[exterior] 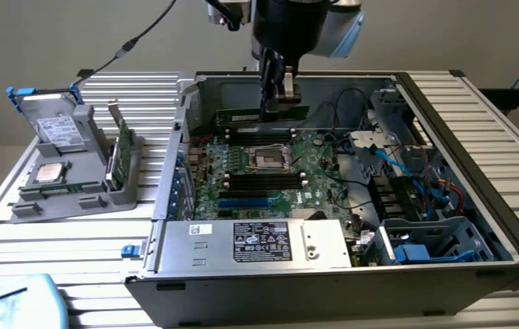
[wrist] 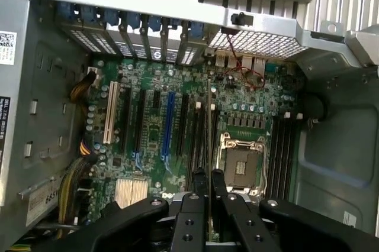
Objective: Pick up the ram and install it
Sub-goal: 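Pick up the ram and move it above insertion slot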
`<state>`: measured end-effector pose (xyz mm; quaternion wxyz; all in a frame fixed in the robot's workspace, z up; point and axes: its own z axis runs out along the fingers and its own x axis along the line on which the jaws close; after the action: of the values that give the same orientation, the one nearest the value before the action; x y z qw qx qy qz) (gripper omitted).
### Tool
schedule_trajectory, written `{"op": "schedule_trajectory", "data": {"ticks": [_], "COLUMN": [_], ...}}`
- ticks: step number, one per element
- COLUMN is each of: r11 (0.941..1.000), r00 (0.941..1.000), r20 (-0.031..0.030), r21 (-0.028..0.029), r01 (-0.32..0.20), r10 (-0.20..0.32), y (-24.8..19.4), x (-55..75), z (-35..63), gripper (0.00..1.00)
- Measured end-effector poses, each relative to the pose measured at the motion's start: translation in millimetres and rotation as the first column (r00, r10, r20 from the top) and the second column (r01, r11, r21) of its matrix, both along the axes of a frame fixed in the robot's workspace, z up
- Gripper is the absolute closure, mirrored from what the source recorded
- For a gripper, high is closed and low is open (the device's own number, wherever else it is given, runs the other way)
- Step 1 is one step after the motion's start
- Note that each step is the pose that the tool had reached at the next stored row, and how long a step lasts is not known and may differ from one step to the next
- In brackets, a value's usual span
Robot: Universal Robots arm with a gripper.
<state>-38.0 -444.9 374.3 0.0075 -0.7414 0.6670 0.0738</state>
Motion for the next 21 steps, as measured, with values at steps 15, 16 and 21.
{"op": "schedule_trajectory", "data": {"ticks": [15, 16, 21], "r11": [0.997, 0.9969, 0.9963], "r00": [0.997, 0.9969, 0.9967], "r20": [0.011, 0.0112, 0.0125], "r21": [-0.0082, -0.0099, -0.028], "r01": [0.076, 0.078, 0.081], "r10": [-0.076, -0.078, -0.081], "y": [2.3, 2.9, 6.0], "x": [7.0, 7.4, 9.2], "z": [-13.7, -15.1, -19.6], "gripper": [0.85, 0.85, 0.85]}}
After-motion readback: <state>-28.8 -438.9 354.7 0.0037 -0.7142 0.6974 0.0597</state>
